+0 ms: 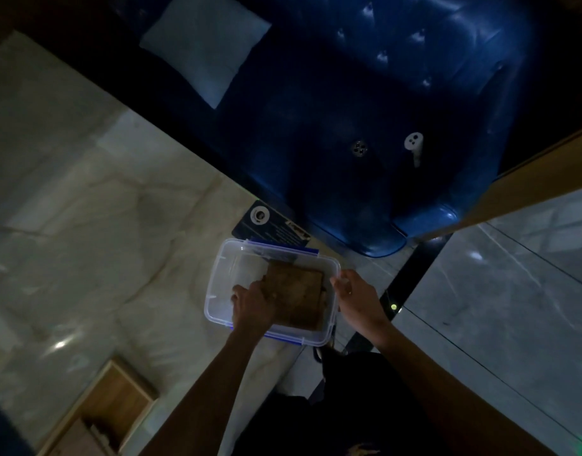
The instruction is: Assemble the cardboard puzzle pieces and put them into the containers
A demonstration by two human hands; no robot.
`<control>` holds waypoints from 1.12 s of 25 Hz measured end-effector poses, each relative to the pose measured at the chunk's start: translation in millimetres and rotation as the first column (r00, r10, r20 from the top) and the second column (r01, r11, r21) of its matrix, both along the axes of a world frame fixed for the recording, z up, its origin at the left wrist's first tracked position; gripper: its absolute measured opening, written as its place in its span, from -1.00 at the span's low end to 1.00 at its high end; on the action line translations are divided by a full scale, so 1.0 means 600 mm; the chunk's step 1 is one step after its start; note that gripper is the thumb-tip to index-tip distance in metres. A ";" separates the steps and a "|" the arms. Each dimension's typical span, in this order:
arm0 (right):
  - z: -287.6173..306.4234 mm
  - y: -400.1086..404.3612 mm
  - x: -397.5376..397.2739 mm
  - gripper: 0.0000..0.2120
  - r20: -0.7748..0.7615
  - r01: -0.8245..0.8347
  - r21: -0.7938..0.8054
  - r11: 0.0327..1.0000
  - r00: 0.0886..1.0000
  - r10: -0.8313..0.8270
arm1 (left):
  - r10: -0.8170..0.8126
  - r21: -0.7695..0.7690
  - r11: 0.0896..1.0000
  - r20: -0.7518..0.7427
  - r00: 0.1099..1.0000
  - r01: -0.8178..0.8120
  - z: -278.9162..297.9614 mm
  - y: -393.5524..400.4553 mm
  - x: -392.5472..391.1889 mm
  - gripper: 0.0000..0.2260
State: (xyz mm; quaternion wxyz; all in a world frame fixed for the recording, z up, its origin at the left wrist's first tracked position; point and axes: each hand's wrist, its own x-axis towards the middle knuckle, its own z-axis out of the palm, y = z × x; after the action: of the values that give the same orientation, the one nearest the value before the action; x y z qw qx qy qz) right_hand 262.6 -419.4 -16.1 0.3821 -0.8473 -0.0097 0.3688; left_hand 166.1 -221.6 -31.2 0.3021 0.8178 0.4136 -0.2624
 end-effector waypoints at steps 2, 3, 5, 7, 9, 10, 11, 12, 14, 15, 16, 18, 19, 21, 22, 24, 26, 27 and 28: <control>-0.002 0.000 -0.002 -0.79 -0.003 0.002 0.003 1.000 1.000 -0.002 | -0.002 -0.016 1.000 -0.007 1.000 0.002 0.000 0.004 0.004 -0.65; -0.005 0.000 -0.003 -0.79 -0.002 0.002 0.011 1.000 1.000 -0.002 | -0.038 -0.030 0.999 -0.017 0.999 0.038 0.005 0.005 0.006 -0.65; -0.011 0.000 -0.005 -0.79 0.008 -0.012 0.013 1.000 1.000 0.012 | -0.126 -0.048 0.991 -0.019 0.992 0.125 0.007 0.008 0.005 -0.58; -0.013 0.002 -0.005 -0.78 0.024 -0.025 0.011 1.000 0.999 0.025 | -0.230 -0.049 0.972 -0.024 0.973 0.229 0.007 0.010 0.005 -0.40; -0.015 0.002 -0.005 -0.77 0.035 -0.030 0.009 1.000 0.999 0.029 | -0.315 -0.048 0.948 -0.018 0.949 0.314 0.009 0.008 0.008 -0.24; -0.014 0.002 -0.006 -0.76 0.032 -0.026 0.009 1.000 0.999 0.026 | -0.330 -0.052 0.943 -0.007 0.944 0.329 0.004 0.010 0.011 -0.23; -0.015 0.001 -0.006 -0.76 0.031 -0.022 0.013 1.000 0.999 0.021 | -0.350 -0.052 0.936 -0.018 0.936 0.349 0.008 0.010 0.017 -0.27; -0.015 0.001 -0.007 -0.76 0.026 -0.022 0.007 1.000 0.999 0.022 | -0.370 -0.033 0.929 -0.020 0.929 0.369 0.003 0.012 0.020 -0.33; -0.018 0.001 -0.006 -0.77 0.043 -0.069 -0.028 0.997 0.997 0.071 | -0.344 -0.010 0.939 -0.039 0.938 0.344 0.000 0.016 0.024 -0.42; -0.018 0.002 -0.007 -0.78 0.051 -0.095 -0.042 0.995 0.994 0.097 | -0.314 -0.008 0.949 -0.061 0.948 0.314 0.004 0.017 0.024 -0.43; -0.015 0.003 -0.007 -0.79 0.047 -0.094 -0.043 0.995 0.994 0.096 | -0.316 0.002 0.949 -0.055 0.947 0.317 0.000 0.018 0.022 -0.41; -0.010 0.004 -0.007 -0.79 0.027 -0.058 -0.018 0.998 0.998 0.058 | -0.340 0.004 0.940 -0.054 0.939 0.341 -0.001 0.016 0.020 -0.37; -0.006 0.004 -0.007 -0.79 0.026 -0.047 -0.005 0.999 0.999 0.047 | -0.310 -0.022 0.951 -0.042 0.950 0.310 0.004 0.012 0.021 -0.35; -0.003 0.003 -0.006 -0.79 0.024 -0.044 0.000 0.999 0.999 0.044 | -0.232 -0.085 0.970 -0.022 0.972 0.229 0.004 0.009 0.022 -0.27; -0.001 0.003 -0.006 -0.78 0.027 -0.046 -0.001 0.999 0.999 0.046 | -0.207 -0.108 0.973 -0.027 0.978 0.203 0.002 0.011 0.022 -0.24; -0.003 0.003 -0.006 -0.77 0.025 -0.045 0.006 0.999 0.999 0.045 | -0.203 -0.123 0.973 -0.053 0.978 0.196 0.000 0.008 0.027 -0.22; -0.004 0.003 -0.008 -0.76 0.030 -0.052 0.008 0.999 0.998 0.052 | -0.234 -0.094 0.969 -0.067 0.970 0.228 0.000 0.008 0.031 -0.23; -0.003 0.003 -0.008 -0.76 0.038 -0.055 0.002 0.998 0.998 0.055 | -0.245 -0.105 0.966 -0.074 0.967 0.236 0.001 0.009 0.035 -0.25; -0.001 0.002 -0.008 -0.76 0.036 -0.050 -0.001 0.999 0.998 0.050 | -0.261 -0.148 0.957 -0.060 0.964 0.250 -0.001 0.011 0.035 -0.25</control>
State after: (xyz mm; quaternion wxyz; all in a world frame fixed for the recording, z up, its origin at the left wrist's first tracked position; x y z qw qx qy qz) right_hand 258.1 -418.3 -16.9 0.3725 -0.8533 -0.0379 0.3628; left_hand 187.3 -215.0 -31.7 0.3051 0.8304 0.2970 -0.3595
